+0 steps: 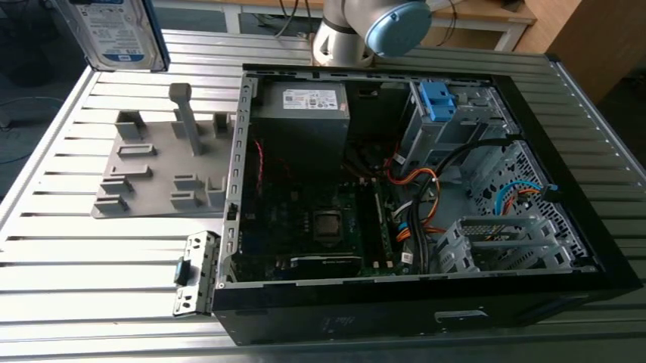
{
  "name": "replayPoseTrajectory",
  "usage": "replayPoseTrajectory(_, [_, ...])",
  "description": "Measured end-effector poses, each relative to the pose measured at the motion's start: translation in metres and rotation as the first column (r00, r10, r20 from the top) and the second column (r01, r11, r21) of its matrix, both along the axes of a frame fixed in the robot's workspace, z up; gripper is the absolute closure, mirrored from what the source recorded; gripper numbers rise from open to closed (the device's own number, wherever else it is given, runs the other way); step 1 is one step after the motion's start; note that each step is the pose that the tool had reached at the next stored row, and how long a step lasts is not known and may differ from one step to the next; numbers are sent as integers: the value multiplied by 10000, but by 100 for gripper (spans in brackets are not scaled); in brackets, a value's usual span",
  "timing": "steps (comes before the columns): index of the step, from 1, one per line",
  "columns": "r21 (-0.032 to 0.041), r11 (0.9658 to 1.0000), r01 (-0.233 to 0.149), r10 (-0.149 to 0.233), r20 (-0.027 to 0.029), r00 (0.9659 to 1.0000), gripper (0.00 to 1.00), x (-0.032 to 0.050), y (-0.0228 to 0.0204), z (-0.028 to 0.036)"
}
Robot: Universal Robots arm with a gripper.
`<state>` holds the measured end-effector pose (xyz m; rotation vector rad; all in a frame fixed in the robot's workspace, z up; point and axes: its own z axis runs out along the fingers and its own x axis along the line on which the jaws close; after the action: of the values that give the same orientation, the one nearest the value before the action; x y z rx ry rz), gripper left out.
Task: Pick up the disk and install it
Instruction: 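Pick up the disk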
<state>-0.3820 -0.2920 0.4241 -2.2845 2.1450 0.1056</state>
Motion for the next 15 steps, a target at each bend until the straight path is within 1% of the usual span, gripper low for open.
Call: replayPoseTrajectory(15, [1,10000,0,0,1,10000,64,0,0,70])
